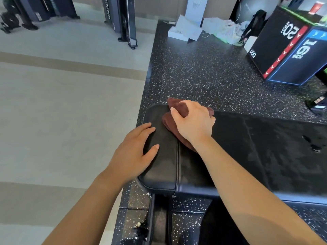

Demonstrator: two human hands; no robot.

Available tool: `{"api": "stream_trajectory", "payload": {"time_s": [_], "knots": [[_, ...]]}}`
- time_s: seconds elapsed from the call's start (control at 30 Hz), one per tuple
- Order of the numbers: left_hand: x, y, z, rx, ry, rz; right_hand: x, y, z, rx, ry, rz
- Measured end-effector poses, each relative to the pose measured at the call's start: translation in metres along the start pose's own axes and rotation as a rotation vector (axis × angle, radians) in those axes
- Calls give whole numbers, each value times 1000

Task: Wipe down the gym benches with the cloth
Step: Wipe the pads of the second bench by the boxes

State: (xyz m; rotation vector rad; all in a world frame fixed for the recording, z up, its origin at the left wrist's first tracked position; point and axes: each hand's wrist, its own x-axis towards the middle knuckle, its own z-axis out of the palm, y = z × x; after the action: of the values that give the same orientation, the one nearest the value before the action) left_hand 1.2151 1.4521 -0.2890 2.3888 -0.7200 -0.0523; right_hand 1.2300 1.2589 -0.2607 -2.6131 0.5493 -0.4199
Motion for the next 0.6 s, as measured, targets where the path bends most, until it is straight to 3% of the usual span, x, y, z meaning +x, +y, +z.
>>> {"api": "stream_trajectory", "payload": {"time_s": [0.3,0.6], "knots": [[-13,-10,-17,-18,62,-55,-55,4,-13,31,0,-144],[-11,-34,-32,-41,97,-142,29,-49,23,-82,-80,-21]]}}
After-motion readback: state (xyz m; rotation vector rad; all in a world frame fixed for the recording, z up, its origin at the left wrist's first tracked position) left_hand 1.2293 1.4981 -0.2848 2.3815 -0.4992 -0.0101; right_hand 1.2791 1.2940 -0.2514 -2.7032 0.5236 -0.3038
